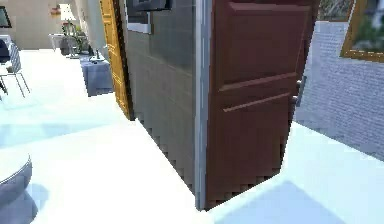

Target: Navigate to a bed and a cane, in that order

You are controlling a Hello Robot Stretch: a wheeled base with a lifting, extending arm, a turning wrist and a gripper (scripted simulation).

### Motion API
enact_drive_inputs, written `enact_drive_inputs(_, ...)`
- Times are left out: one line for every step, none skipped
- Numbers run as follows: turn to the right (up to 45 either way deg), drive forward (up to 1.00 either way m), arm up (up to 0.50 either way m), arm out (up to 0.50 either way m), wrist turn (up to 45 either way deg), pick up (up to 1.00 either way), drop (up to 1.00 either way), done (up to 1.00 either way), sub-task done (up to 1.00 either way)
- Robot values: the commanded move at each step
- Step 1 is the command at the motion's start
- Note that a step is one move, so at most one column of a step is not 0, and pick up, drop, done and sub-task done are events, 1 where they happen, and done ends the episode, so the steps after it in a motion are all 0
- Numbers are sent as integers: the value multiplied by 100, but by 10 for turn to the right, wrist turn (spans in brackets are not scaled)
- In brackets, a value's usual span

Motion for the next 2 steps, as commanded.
enact_drive_inputs(450,0,0,0,0,0,0,0,0)
enact_drive_inputs(150,0,0,0,0,0,0,0,0)
